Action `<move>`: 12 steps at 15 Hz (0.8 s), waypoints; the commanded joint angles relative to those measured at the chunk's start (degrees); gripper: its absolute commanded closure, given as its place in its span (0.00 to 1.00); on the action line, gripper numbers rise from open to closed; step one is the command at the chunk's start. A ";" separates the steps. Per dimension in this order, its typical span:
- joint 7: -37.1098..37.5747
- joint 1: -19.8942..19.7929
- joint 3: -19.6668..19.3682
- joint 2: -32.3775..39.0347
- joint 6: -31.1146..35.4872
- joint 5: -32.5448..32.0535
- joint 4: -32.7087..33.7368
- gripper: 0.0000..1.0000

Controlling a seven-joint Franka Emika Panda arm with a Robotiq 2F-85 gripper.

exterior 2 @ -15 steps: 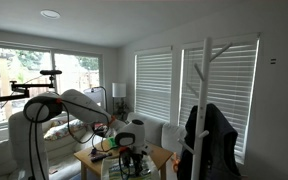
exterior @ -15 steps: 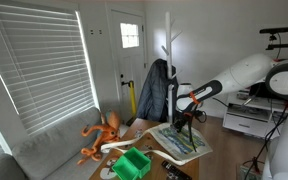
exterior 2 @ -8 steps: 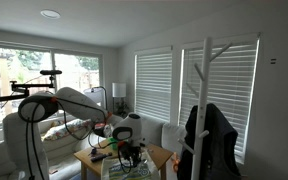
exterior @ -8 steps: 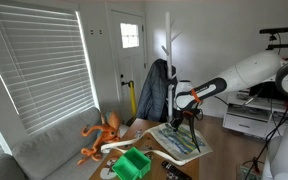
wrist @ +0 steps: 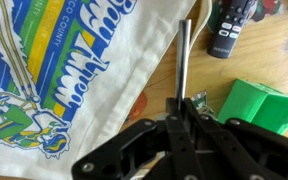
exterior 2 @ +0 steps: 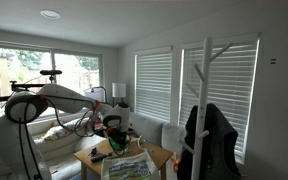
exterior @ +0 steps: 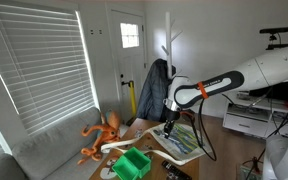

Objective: Pick up the silver spoon and put it in the green bowl

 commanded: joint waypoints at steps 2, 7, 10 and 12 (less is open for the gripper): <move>-0.73 -0.44 0.03 0.02 -0.17 0.13 -0.14 0.98; 17.37 2.58 8.42 7.11 3.11 -2.61 8.35 0.98; 22.66 4.84 11.86 12.53 -3.21 -2.53 15.80 0.98; 26.04 5.45 13.06 16.53 -6.52 -2.73 20.52 0.98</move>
